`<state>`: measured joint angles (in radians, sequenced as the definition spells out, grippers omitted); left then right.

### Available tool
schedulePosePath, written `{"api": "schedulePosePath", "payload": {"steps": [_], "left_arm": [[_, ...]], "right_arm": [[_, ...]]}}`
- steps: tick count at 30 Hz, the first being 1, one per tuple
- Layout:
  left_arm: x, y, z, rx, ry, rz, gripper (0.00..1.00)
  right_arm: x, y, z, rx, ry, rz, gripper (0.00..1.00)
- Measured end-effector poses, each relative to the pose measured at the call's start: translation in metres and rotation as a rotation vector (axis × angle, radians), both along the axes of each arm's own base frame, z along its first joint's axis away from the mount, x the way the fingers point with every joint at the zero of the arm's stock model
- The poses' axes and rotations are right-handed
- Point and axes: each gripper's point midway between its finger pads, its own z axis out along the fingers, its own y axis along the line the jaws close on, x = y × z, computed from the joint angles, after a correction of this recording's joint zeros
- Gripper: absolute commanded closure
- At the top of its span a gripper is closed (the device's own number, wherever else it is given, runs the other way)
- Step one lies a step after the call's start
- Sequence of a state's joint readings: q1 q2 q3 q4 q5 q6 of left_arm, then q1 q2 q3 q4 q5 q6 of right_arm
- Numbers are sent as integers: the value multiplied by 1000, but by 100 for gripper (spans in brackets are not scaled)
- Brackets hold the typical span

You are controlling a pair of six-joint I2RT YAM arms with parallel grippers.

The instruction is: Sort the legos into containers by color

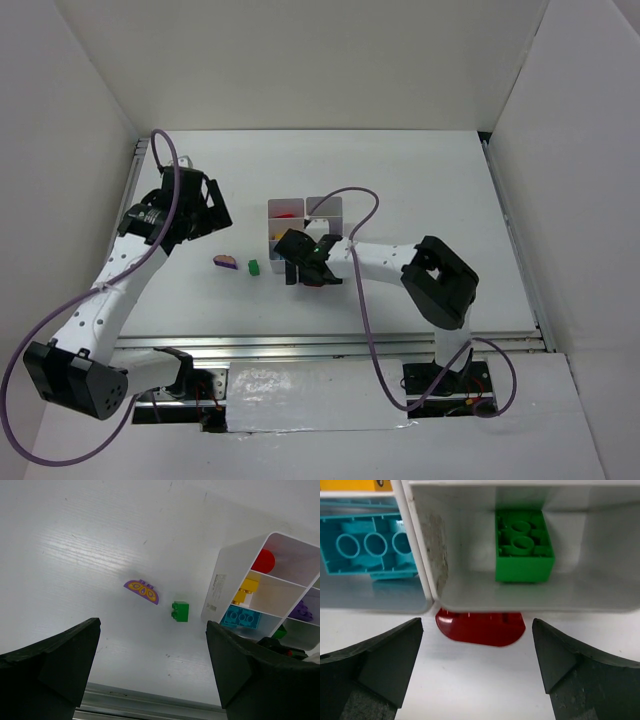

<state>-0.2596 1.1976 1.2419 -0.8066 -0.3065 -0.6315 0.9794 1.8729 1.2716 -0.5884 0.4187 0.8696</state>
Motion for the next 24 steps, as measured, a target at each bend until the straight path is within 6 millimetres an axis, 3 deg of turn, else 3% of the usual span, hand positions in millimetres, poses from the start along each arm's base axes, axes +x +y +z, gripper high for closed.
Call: {"api": "schedulePosePath", "payload": {"steps": [7, 12, 15, 16, 18, 24], "left_arm": [[-2, -2, -6, -7, 11, -13, 1], [-1, -5, -7, -18, 9, -23, 1], [-1, -6, -8, -23, 11, -28, 1], [-2, -7, -9, -25, 13, -30, 0], [-2, -7, -10, -26, 16, -32, 0], [-2, -4, -10, -4, 14, -33, 0]], "right_arm": [[5, 2, -19, -24, 0, 0, 9], [8, -1, -20, -32, -21, -16, 24], [10, -2, -20, -35, -34, -20, 44], [11, -3, -20, -34, -38, -25, 57], [12, -3, -19, -38, -43, -26, 65], [5, -11, -5, -31, -48, -25, 66]]}}
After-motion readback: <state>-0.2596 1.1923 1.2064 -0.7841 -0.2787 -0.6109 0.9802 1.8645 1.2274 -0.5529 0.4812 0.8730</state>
